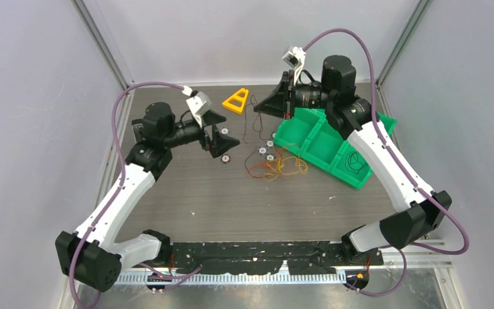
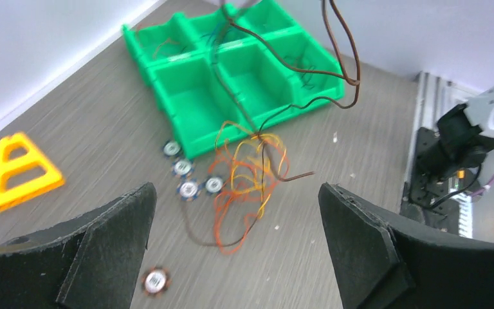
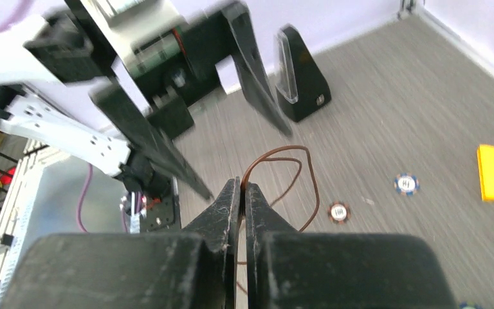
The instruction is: Untangle the cables
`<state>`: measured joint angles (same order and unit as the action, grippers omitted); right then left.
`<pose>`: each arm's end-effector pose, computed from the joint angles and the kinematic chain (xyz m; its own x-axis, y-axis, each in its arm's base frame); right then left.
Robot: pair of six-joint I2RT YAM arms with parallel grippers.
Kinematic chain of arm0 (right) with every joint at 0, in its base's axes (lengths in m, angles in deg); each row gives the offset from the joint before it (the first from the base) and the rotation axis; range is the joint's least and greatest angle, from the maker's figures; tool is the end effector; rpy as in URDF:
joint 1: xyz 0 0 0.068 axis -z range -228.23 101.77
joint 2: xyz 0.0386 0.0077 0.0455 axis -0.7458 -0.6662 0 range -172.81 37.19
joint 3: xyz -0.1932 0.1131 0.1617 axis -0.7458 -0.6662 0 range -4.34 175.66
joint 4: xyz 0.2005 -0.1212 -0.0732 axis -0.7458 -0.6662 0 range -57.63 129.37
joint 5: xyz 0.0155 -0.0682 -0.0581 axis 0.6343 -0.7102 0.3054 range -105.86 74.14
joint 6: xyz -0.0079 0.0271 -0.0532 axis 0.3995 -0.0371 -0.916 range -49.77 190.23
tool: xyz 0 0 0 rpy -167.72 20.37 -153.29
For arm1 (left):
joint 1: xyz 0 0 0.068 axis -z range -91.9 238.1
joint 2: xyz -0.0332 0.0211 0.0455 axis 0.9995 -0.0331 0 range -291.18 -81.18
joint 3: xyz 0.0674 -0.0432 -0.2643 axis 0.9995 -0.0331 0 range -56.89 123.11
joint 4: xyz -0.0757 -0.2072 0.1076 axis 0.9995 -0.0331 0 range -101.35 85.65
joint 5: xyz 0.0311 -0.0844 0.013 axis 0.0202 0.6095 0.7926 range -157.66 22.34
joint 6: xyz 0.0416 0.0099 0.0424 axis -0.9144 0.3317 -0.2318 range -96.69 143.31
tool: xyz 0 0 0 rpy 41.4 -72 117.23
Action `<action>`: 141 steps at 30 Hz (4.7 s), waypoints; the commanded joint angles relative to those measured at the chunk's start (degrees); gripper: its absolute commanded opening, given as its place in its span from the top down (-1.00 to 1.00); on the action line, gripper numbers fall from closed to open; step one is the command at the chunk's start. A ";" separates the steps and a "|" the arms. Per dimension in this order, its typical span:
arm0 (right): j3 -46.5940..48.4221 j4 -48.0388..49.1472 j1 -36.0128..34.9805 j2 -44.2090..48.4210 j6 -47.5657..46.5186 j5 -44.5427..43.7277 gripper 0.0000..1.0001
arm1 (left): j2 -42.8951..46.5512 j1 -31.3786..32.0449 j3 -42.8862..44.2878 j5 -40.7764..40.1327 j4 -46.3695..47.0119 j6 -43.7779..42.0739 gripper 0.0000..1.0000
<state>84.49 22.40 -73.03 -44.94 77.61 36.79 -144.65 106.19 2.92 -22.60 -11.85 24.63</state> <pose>0.2594 0.1590 0.4466 -0.2844 -0.0456 -0.9576 -0.9358 0.2304 0.2669 0.2137 -0.1030 0.3777 -0.2041 0.0495 -0.9777 0.8750 0.4572 -0.1595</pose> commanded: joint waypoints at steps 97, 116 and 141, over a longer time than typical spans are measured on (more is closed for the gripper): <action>25.90 -17.49 62.56 3.09 -14.61 -9.99 0.90 | -23.91 16.44 -2.98 -26.53 -12.55 -2.10 -0.61; 34.66 -4.21 63.38 3.10 4.00 3.44 0.89 | -23.55 15.59 -2.92 -27.22 -12.90 -2.75 -0.64; 24.75 -19.89 63.33 8.17 -19.60 -7.91 0.90 | -22.37 15.64 -3.78 -26.77 -14.19 -2.51 -0.75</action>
<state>111.29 0.65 -9.75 -34.45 62.53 32.61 -168.54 122.10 -1.02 -49.68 -25.69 22.66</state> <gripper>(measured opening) 0.081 0.877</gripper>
